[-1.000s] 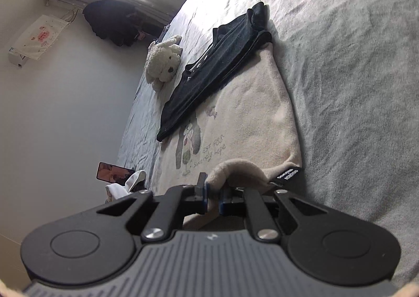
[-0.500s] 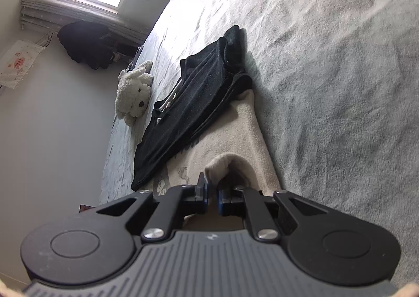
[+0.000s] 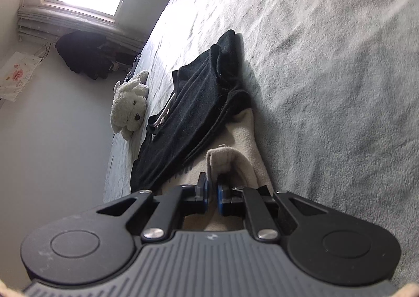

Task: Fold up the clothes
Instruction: 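Lift the blanket edge with both grippers and fold it over the black sweatshirt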

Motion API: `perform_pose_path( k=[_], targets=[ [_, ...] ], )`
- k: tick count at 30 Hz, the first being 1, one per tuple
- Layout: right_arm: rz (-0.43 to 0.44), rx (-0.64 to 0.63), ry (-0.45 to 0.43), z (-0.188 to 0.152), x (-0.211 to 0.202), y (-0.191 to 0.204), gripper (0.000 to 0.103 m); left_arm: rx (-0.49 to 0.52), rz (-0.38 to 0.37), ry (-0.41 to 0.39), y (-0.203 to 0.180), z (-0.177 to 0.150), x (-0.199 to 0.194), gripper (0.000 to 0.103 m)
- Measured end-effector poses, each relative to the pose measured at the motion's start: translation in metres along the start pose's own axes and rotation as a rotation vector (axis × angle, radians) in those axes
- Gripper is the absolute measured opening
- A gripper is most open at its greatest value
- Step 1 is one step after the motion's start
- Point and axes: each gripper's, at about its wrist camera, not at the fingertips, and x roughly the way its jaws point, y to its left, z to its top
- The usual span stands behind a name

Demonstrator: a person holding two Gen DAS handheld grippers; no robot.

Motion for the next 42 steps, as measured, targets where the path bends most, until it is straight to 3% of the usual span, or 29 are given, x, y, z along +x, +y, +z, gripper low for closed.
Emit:
perform_pose_path(
  k=[6, 8, 12, 18, 22, 27, 35, 42],
  targets=[
    [-0.006, -0.062, -0.059, 0.007, -0.002, 0.005, 0.017, 0.074, 0.014, -0.065, -0.015, 0.004, -0.009, 0.022],
    [-0.009, -0.081, -0.089, 0.008, -0.007, 0.006, 0.028, 0.096, 0.032, -0.089, -0.016, 0.007, -0.015, 0.033],
    [-0.052, -0.147, -0.141, 0.008, -0.014, 0.011, 0.040, 0.172, 0.114, -0.117, -0.019, 0.009, -0.019, 0.039],
    [-0.239, -0.378, -0.159, -0.004, -0.008, 0.027, 0.040, 0.401, 0.214, -0.116, -0.038, -0.004, -0.013, 0.039],
    [-0.288, -0.513, -0.147, -0.018, -0.001, 0.034, 0.040, 0.516, 0.267, -0.103, -0.047, -0.015, -0.004, 0.039],
    [-0.366, -0.712, -0.191, -0.038, 0.010, 0.051, 0.040, 0.609, 0.339, -0.100, -0.049, -0.025, 0.002, 0.039],
    [-0.485, -0.972, -0.197, -0.066, 0.034, 0.061, 0.037, 0.706, 0.381, -0.128, -0.056, -0.034, 0.006, 0.033],
    [-0.505, -0.996, -0.215, -0.069, 0.036, 0.063, 0.037, 0.767, 0.398, -0.112, -0.062, -0.043, 0.012, 0.033]
  ],
)
